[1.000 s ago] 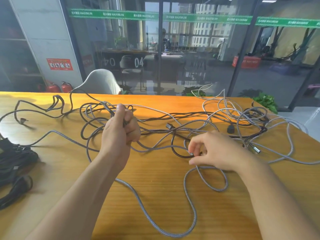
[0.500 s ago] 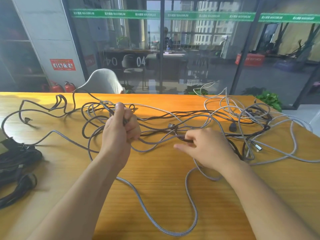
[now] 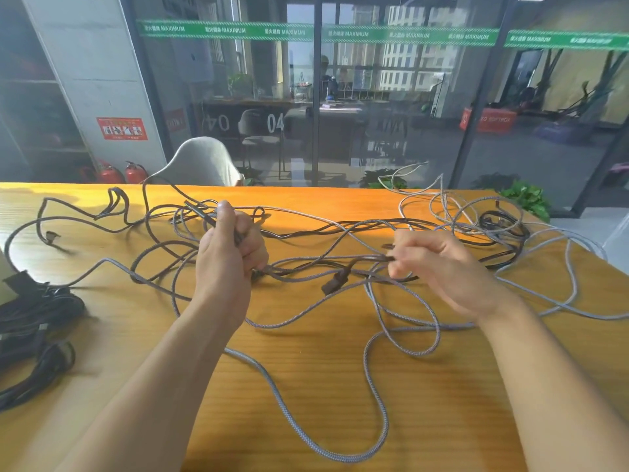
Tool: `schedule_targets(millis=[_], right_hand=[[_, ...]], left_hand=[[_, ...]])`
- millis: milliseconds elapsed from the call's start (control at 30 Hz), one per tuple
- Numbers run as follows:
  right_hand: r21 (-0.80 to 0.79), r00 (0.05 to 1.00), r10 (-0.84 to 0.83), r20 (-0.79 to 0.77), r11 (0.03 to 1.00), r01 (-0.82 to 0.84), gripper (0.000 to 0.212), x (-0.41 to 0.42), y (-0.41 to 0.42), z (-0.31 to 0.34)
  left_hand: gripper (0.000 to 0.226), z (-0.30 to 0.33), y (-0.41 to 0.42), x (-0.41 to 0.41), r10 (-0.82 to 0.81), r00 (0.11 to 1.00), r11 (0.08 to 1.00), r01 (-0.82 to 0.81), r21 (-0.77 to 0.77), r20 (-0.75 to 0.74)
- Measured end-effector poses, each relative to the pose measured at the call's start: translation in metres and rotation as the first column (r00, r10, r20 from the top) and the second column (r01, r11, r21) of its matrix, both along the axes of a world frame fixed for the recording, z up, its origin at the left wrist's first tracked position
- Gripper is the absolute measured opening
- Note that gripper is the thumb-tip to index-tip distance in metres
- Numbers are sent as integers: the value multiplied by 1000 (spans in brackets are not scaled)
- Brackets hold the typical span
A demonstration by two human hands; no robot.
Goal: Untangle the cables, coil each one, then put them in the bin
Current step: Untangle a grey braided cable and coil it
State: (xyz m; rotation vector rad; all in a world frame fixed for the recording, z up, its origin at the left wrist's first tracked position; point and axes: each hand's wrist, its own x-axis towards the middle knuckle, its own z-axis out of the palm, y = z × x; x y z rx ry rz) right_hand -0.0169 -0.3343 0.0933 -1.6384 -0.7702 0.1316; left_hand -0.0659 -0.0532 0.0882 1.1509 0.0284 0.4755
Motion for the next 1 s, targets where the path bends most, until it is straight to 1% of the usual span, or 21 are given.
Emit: schedule_targets(millis=[67,100,167,267,333,367,433,500,567,633,700,733,800,900,933,1000], right_hand=[[211,993,27,-117,977,-1,24,2,1,0],[290,985,29,-169,957,22,23,2,2,-1],[375,971,-7,-239,922,100,29,4,6,-3],[497,944,-24,-328,846,194,31,9,9,-3],[560,932,-53,-357,787,259,33,13,6,-2],[570,926,-94,-366,764,303,34,14,3,-1],[563,906,-191,-377,730,388,35,16,-2,-1],[534,873,-301,-384,700,475,31,19,-8,-1],[450,787,-451,-420,650,612,26,23,-16,-1],[348,668,-590,-452,574,742,25,27,-27,-1],[276,567,-681,-462,498,822,24,32,-38,-4],[256,542,-695,-473,480,839,21,34,-43,-6],[250,554,-659,-508,503,827,17,39,-51,-9],[250,592,-592,-547,559,791,37,43,-60,-12],[229,593,-607,-528,571,789,36,43,-61,-12],[148,574,-693,-437,574,805,27,43,-62,-11]], left_hand=[[49,0,1,0,16,1000,1000,-16,6,-7],[49,1,2,0,21,1000,1000,-21,9,-9],[49,0,3,0,34,999,999,-34,13,-12],[48,0,3,0,56,998,998,-56,22,-14],[47,0,2,-1,61,998,998,-61,34,-14],[47,1,1,-1,63,998,997,-62,37,-18],[48,1,0,-1,65,998,997,-64,37,-27],[48,1,0,-1,63,998,997,-61,44,-28],[48,0,0,-2,62,998,997,-61,44,-27],[48,0,0,-1,57,998,998,-56,43,-25],[48,0,-1,-1,49,999,998,-48,42,-21],[49,0,-1,-1,44,999,998,-43,35,-19],[53,0,-1,-1,29,999,999,-29,21,-13],[54,0,-1,0,1,1000,1000,-1,15,3],[54,0,0,-1,-7,1000,1000,7,15,7],[52,-1,1,-1,-7,1000,1000,7,24,3]])
